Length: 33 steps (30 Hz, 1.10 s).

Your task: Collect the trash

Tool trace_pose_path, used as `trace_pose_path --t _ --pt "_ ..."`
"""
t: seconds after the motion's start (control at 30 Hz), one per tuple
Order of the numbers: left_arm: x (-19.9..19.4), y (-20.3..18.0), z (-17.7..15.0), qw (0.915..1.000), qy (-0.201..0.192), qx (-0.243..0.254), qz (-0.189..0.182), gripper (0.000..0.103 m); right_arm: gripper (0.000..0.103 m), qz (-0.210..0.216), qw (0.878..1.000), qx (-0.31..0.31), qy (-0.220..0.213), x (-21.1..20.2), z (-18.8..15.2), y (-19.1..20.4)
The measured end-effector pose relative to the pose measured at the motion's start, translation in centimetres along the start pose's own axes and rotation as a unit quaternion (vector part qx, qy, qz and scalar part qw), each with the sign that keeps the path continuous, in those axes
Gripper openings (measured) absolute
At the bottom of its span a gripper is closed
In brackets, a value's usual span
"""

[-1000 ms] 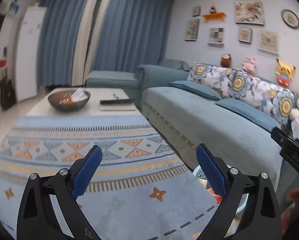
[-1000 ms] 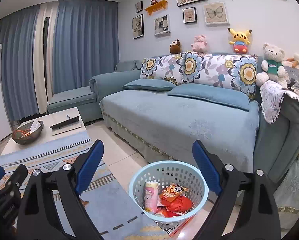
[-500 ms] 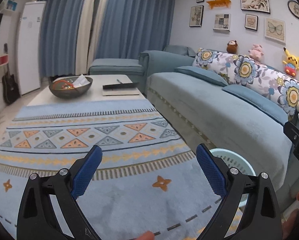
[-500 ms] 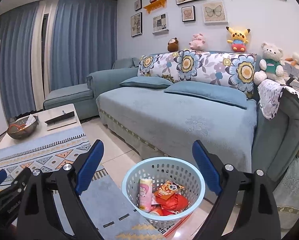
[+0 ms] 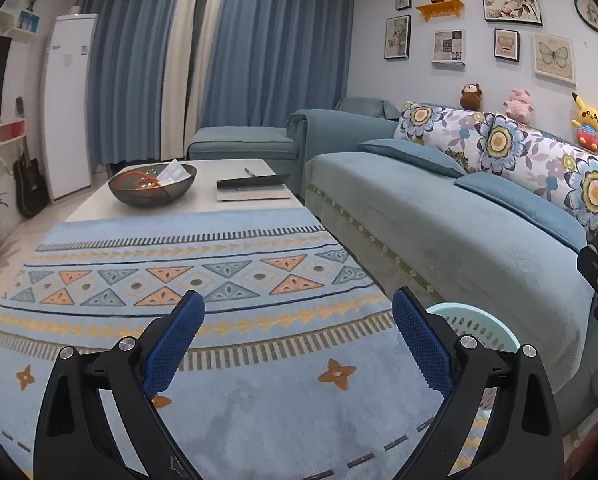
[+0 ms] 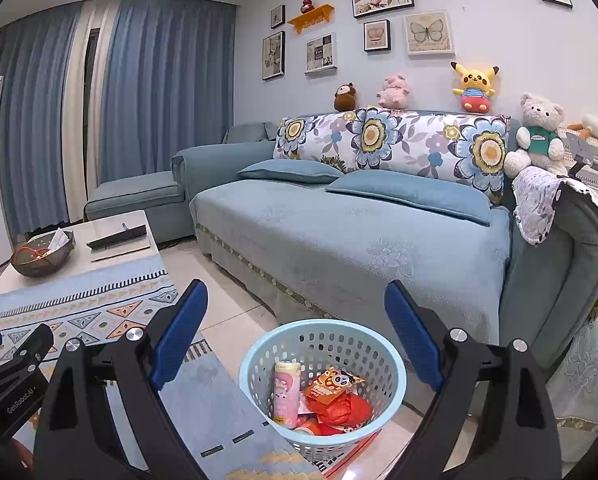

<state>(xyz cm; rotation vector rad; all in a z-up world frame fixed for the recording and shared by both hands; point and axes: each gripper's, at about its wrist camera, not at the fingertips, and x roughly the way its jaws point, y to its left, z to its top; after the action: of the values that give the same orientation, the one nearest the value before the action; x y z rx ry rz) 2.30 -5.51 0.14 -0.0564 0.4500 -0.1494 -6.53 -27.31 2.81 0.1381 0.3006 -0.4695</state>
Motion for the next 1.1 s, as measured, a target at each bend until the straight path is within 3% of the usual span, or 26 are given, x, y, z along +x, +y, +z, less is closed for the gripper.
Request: trace_pose_path --t 0.43,1.1 --pt "-0.12 -0.14 0.03 1.0 -0.003 0.006 -0.004 0.092 0.092 -0.009 1.0 0.007 -0.008 -0.19 -0.05 -0.5" --pt "-0.33 -0.36 -0.04 0.9999 -0.004 0.011 -0.009 0.094 0.095 0.0 1.0 0.005 -0.003 -0.11 -0.09 0.0"
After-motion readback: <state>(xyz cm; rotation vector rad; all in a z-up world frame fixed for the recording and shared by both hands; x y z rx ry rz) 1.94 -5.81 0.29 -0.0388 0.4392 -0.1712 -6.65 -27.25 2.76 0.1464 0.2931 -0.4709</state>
